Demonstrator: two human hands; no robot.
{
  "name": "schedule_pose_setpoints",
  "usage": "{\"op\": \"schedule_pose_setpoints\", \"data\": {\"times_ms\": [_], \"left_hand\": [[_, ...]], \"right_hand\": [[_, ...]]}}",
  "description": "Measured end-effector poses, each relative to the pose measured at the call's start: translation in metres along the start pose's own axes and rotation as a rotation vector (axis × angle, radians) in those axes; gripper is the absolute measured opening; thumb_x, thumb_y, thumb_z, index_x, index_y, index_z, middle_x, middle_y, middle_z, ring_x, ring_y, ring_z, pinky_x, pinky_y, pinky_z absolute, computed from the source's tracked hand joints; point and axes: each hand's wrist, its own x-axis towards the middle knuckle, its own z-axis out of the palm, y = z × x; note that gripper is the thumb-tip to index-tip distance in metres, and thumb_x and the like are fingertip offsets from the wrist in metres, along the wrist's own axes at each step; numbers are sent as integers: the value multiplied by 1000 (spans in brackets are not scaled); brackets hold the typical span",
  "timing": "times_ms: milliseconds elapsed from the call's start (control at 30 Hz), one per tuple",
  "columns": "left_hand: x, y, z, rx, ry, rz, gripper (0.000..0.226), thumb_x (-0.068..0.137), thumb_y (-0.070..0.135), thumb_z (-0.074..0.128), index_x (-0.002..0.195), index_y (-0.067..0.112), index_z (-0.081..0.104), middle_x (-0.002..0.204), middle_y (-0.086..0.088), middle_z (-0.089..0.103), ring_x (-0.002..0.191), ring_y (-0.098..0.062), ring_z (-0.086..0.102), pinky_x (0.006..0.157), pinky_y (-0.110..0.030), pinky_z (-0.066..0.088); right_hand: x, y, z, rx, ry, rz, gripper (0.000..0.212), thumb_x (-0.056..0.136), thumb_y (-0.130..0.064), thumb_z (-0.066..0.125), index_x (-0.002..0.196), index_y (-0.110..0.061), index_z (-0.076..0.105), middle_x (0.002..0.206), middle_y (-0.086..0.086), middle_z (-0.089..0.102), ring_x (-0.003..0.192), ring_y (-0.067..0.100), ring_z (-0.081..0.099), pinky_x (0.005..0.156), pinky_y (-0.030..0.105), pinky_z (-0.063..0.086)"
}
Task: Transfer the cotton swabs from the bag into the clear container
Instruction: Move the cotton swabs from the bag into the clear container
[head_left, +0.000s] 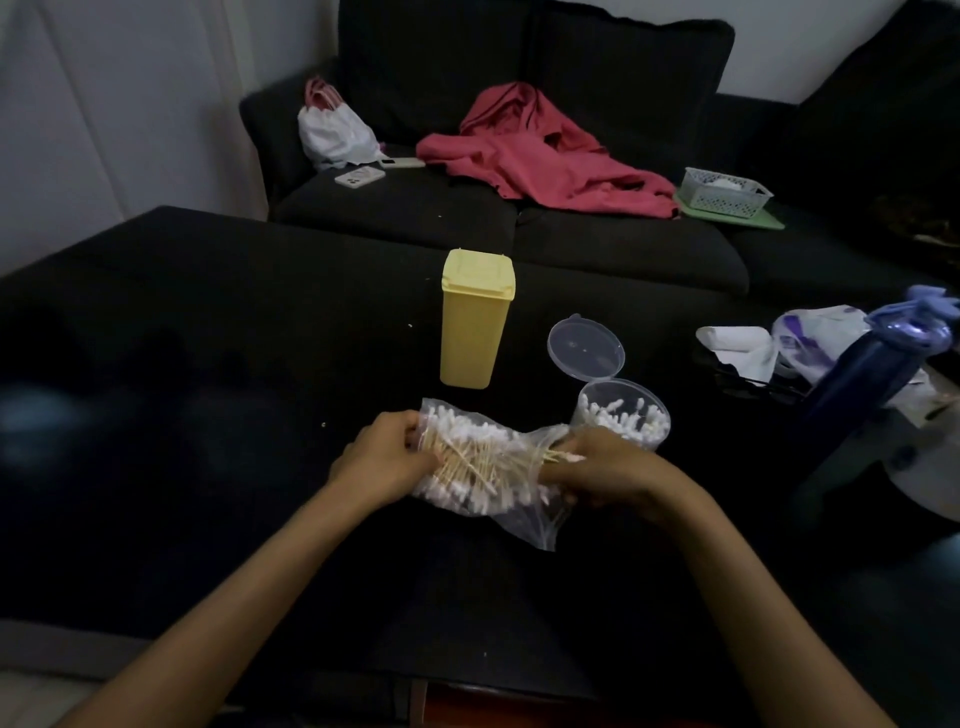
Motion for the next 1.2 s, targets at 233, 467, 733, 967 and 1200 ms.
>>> {"op": "schedule_pose_setpoints", "data": {"times_ms": [233,467,733,967,1200], "left_hand": [[-4,4,0,92,-31,-28,30,78,26,64,108,18,62,102,-6,68,95,-23,66,90,-48,52],[-17,18,-4,567,164,256,85,85,43,63,151,21,15,159,-2,11,145,-19,13,116,-39,21],[-2,21,22,775,-35,489,68,91,43,53,149,26,21,147,6,37,136,-13,30,113,-30,14],[0,14,22,653,56,465,60,89,47,57,142,32,33,132,10,49,120,-12,44,102,-30,30],[-3,13,21,490,118,371,41,88,41,58,128,34,50,118,8,60,107,-14,56,78,-29,44]], "right_hand": [[4,-2,15,-31,67,-15,40,89,-14,57,50,-13,49,45,-4,48,43,5,45,40,10,33],[12,-1,28,-121,125,-45,36,91,-16,50,57,-9,49,55,1,47,52,8,43,51,23,31],[10,-6,33,-73,38,-54,29,97,-17,43,71,-18,56,66,-1,57,58,8,53,55,19,43],[-5,-10,17,528,-98,45,16,86,3,61,87,-14,60,81,8,66,70,15,64,58,17,56],[9,-7,37,449,387,-116,37,73,-9,78,108,-10,63,91,4,69,75,6,64,66,13,54]]}}
